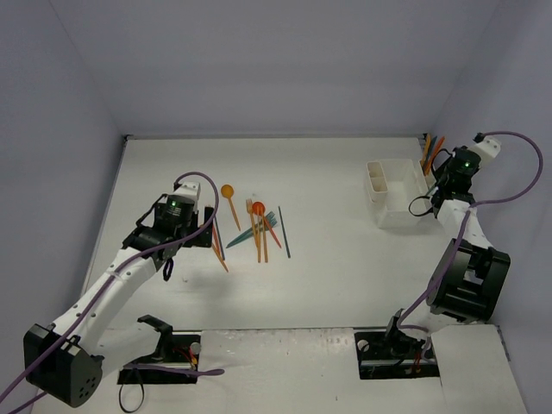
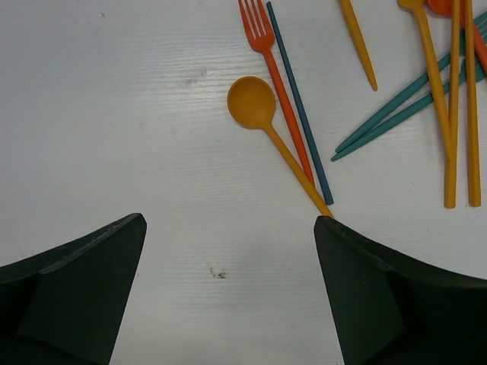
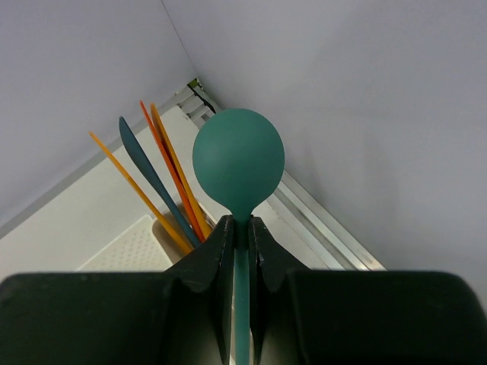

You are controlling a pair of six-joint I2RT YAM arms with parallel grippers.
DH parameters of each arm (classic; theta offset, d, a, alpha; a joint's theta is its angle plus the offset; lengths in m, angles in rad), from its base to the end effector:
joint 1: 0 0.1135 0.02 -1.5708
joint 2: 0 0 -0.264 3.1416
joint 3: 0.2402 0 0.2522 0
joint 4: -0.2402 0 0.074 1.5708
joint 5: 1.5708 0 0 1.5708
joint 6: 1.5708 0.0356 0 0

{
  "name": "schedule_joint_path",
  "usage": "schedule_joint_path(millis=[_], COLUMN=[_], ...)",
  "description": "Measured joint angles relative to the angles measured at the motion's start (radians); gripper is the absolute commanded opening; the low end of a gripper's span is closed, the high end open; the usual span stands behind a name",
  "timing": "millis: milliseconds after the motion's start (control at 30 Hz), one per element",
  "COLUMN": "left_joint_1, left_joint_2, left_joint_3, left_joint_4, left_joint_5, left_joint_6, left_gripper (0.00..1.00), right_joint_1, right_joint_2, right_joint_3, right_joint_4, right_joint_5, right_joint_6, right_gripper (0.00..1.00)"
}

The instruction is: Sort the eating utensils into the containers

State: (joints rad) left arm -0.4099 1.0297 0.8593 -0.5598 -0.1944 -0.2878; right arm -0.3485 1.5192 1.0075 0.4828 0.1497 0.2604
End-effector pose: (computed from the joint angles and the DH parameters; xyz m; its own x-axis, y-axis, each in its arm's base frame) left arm 0.2015 -0.0801 0.2847 -0.6601 -0.0168 -0.7510 0.0747 0.9933 -0.0879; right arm 0.3351 -0.1274 0.3064 0.0968 0.2357 -0.9670 0.4687 0.8463 0.2532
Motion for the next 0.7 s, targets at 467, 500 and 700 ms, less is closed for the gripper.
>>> schedule_joint_path(millis=[467, 500, 700], left_joint_1=[0.000, 0.000, 0.000], left_joint_2=[0.005, 0.005, 0.023], left_joint_3=[0.000, 0.000, 0.000], left_joint_4=[0.000, 0.000, 0.000], left_joint_5=[-0.003, -0.003, -0.003], left_joint_6=[0.000, 0.000, 0.001], left_gripper=[0.91, 0.91, 0.91], right_joint_1=[0.000, 0.000, 0.000], right_joint_2=[-0.060, -0.066, -0.072], right_joint_3=[-0.022, -0.022, -0.022], right_joint_4=[0.123, 0.140, 0.226], right_joint_5=[0.012, 0.016, 0.033], right_joint_6=[0.026, 0.026, 0.009], right_gripper=[0.00, 0.00, 0.00])
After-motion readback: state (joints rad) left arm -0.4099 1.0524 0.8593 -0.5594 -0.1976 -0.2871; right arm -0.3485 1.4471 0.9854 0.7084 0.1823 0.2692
